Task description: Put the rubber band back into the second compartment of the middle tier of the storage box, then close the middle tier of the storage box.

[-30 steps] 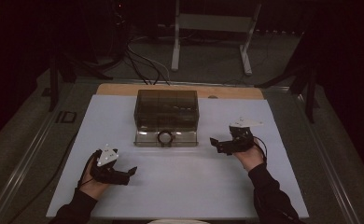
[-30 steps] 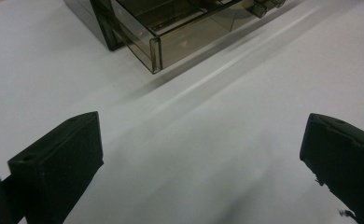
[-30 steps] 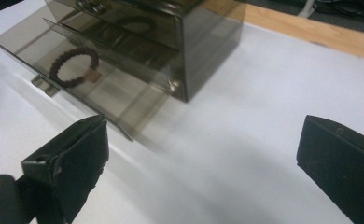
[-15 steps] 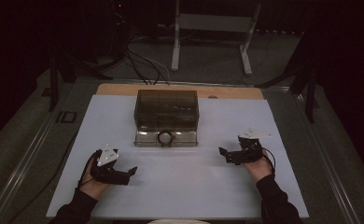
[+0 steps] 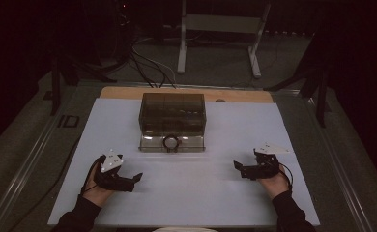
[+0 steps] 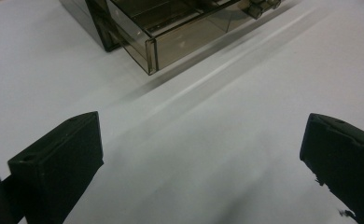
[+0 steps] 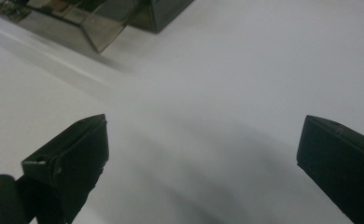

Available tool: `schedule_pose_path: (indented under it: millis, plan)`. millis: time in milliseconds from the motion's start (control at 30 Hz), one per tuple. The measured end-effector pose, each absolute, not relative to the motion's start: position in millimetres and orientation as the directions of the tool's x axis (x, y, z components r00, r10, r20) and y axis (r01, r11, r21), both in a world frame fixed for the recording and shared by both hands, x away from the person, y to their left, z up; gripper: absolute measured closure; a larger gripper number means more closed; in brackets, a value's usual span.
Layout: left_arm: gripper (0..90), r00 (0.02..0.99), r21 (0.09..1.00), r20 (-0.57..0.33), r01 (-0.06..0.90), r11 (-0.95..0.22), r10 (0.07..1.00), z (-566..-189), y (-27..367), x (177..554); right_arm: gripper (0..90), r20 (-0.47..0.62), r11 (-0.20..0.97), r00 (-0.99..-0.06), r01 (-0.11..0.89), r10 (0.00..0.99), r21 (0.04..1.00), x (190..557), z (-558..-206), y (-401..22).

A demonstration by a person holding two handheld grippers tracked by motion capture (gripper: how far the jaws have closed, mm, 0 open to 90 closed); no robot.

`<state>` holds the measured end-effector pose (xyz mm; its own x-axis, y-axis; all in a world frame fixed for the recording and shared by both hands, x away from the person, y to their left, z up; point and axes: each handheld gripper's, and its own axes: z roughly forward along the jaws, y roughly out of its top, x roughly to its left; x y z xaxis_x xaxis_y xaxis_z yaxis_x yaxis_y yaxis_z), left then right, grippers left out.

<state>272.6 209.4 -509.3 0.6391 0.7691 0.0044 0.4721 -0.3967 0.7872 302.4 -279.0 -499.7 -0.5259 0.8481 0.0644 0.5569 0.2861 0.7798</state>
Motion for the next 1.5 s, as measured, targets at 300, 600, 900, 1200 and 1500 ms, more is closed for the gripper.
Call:
schedule_pose_path:
  millis: [300,600,900,1200,1500]
  plan:
    - [0.7,0.639,0.787,0.008,0.47,-0.399,0.769,-509.0,210.2,272.4,2.3,0.052,0.299,-0.524,0.562,0.85,0.771,289.5,-506.4,-282.9]
    - [0.7,0.64,0.784,0.01,0.472,-0.403,0.768,-509.5,210.1,272.5,2.3,0.051,0.299,-0.52,0.565,0.853,0.769,286.8,-511.9,-282.1]
    - [0.7,0.64,0.784,0.009,0.473,-0.402,0.769,-509.9,209.6,272.6,2.3,0.041,0.313,-0.532,0.557,0.845,0.769,286.1,-512.3,-280.6]
    - [0.7,0.636,0.79,0.005,0.471,-0.393,0.772,-508.9,209.8,273.1,2.3,0.044,0.315,-0.534,0.561,0.844,0.765,285.7,-512.8,-280.7]
    - [0.7,0.642,0.792,0.008,0.464,-0.397,0.766,-506.1,208.8,272.4,2.3,0.045,0.316,-0.537,0.56,0.843,0.766,285.5,-511.7,-279.8]
